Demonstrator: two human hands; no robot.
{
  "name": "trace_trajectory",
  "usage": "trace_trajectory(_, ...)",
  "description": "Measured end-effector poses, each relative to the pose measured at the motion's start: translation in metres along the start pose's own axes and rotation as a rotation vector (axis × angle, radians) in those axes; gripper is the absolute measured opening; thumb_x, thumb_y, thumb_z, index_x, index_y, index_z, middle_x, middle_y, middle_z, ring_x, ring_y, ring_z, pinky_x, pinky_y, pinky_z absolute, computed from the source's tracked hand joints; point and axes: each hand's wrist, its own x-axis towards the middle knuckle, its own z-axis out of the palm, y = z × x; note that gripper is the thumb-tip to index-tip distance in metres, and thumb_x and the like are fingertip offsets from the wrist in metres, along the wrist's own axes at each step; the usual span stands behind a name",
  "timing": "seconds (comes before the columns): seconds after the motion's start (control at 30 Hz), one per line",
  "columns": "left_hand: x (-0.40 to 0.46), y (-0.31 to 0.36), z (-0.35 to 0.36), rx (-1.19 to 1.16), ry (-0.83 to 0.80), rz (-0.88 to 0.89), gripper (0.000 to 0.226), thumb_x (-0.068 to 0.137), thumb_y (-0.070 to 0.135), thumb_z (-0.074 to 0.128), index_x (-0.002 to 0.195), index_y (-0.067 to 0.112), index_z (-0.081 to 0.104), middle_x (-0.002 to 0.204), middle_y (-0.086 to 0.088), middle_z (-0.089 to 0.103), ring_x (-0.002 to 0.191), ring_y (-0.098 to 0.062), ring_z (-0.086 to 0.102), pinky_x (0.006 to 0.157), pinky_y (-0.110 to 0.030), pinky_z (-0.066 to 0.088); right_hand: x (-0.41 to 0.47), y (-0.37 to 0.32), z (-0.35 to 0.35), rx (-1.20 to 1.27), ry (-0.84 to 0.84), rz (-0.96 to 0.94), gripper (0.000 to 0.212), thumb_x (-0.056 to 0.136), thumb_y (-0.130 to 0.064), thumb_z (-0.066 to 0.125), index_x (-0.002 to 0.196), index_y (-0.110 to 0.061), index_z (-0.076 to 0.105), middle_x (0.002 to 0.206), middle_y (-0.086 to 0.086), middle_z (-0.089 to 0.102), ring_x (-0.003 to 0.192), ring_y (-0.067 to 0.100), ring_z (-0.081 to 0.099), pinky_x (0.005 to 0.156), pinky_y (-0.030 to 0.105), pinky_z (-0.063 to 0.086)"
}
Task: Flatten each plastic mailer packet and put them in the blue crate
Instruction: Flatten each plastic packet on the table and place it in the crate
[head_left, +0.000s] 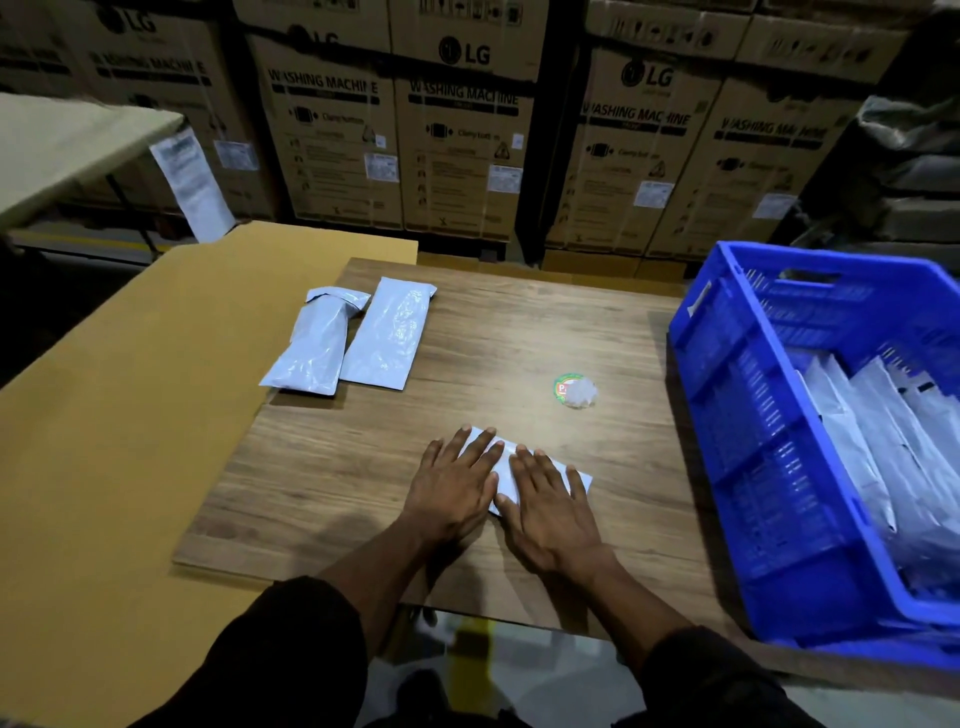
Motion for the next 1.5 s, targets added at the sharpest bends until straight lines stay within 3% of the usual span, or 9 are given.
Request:
trace_trajectory(0.47, -0.01, 0.01, -0.009, 0.0, -0.051, -0.07, 0.06, 0.097, 0.045, 0.027, 0.143, 0.02, 0.056, 0.157, 0.002, 0.043, 0.144, -0.022, 0.04, 0.11, -0.055, 0.037, -0.037, 0.062, -0.009, -0.064, -0.088, 0.072, 0.077, 0.097, -0.068, 0.012, 0.159, -0.025, -0.004, 0.164, -0.013, -0.019, 0.148, 0.003, -0.021, 0.12, 0.046, -0.009)
trace_trajectory(0.57, -0.014, 0.015, -0.007, -0.055, -0.07, -0.087, 0.075, 0.094, 0.051, 0.008, 0.154, 0.019, 0.039, 0.166, 0.004, 0.023, 0.153, -0.021, 0.02, 0.119, -0.054, 0.019, -0.037, 0.065, -0.013, -0.052, -0.131, 0.076, 0.081, 0.096, -0.069, 0.01, 0.159, -0.02, -0.007, 0.163, -0.01, -0.022, 0.147, 0.004, -0.023, 0.12, 0.046, -0.011)
trace_trajectory(0.63, -0.016, 0.018, -0.009, -0.088, -0.048, -0.131, 0.078, 0.093, 0.054, 0.006, 0.156, 0.018, 0.035, 0.166, 0.002, 0.021, 0.154, -0.022, 0.016, 0.12, -0.053, 0.013, -0.033, 0.063, -0.014, -0.052, -0.082, 0.064, 0.081, 0.097, -0.066, 0.008, 0.159, -0.014, 0.0, 0.165, -0.004, -0.014, 0.151, 0.01, -0.015, 0.121, 0.047, -0.008)
trace_trajectory(0.73, -0.02, 0.022, -0.005, -0.066, 0.089, -0.07, 0.056, 0.101, 0.038, 0.029, 0.135, 0.007, 0.062, 0.146, -0.01, 0.055, 0.14, -0.028, 0.046, 0.113, -0.052, 0.027, -0.026, 0.045, -0.014, -0.163, 0.098, -0.072, 0.07, 0.1, -0.052, 0.022, 0.149, -0.005, 0.041, 0.16, 0.01, 0.029, 0.148, 0.023, 0.027, 0.115, 0.049, 0.012)
trace_trajectory(0.8, -0.02, 0.022, 0.005, -0.113, 0.213, 0.067, 0.05, 0.106, 0.028, 0.029, 0.127, 0.002, 0.067, 0.138, -0.014, 0.061, 0.134, -0.029, 0.052, 0.111, -0.049, 0.033, -0.019, 0.027, -0.009, -0.152, 0.123, -0.198, 0.062, 0.099, -0.043, 0.03, 0.144, -0.005, 0.048, 0.155, 0.012, 0.041, 0.144, 0.026, 0.037, 0.112, 0.048, 0.017)
trace_trajectory(0.93, -0.025, 0.017, 0.017, -0.099, 0.323, 0.126, 0.047, 0.107, 0.029, 0.033, 0.135, 0.004, 0.061, 0.144, -0.011, 0.057, 0.137, -0.031, 0.05, 0.111, -0.045, 0.039, -0.015, 0.013, 0.005, -0.124, 0.095, -0.231, 0.064, 0.104, -0.051, 0.021, 0.154, -0.012, 0.034, 0.162, 0.003, 0.027, 0.15, 0.021, 0.024, 0.118, 0.045, 0.009)
trace_trajectory(1.17, -0.031, 0.007, 0.012, -0.075, 0.188, 0.088, 0.055, 0.107, 0.044, 0.033, 0.148, 0.012, 0.049, 0.157, -0.007, 0.043, 0.146, -0.033, 0.037, 0.111, -0.049, 0.039, -0.023, 0.05, 0.006, -0.073, 0.048, -0.194, 0.085, 0.094, -0.075, 0.021, 0.159, -0.021, 0.012, 0.166, 0.004, 0.01, 0.153, 0.024, 0.01, 0.121, 0.044, 0.004)
trace_trajectory(1.37, -0.03, 0.001, 0.012, -0.084, 0.051, 0.065, 0.072, 0.098, 0.062, 0.037, 0.155, 0.018, 0.038, 0.163, -0.001, 0.032, 0.151, -0.027, 0.025, 0.115, -0.056, 0.031, -0.037, 0.07, -0.006, -0.166, 0.143, -0.353, 0.062, 0.095, -0.044, 0.047, 0.15, -0.016, 0.041, 0.159, 0.012, 0.033, 0.145, 0.034, 0.032, 0.116, 0.049, 0.026)
trace_trajectory(1.5, -0.033, 0.004, 0.004, 0.018, 0.151, 0.193, 0.079, 0.093, 0.063, 0.047, 0.151, 0.009, 0.044, 0.16, -0.011, 0.037, 0.148, -0.031, 0.032, 0.117, -0.058, 0.027, -0.033, 0.069, -0.012, -0.05, 0.203, -0.344, 0.047, 0.102, -0.036, 0.037, 0.141, -0.016, 0.053, 0.152, 0.011, 0.046, 0.136, 0.037, 0.046, 0.103, 0.048, 0.046)
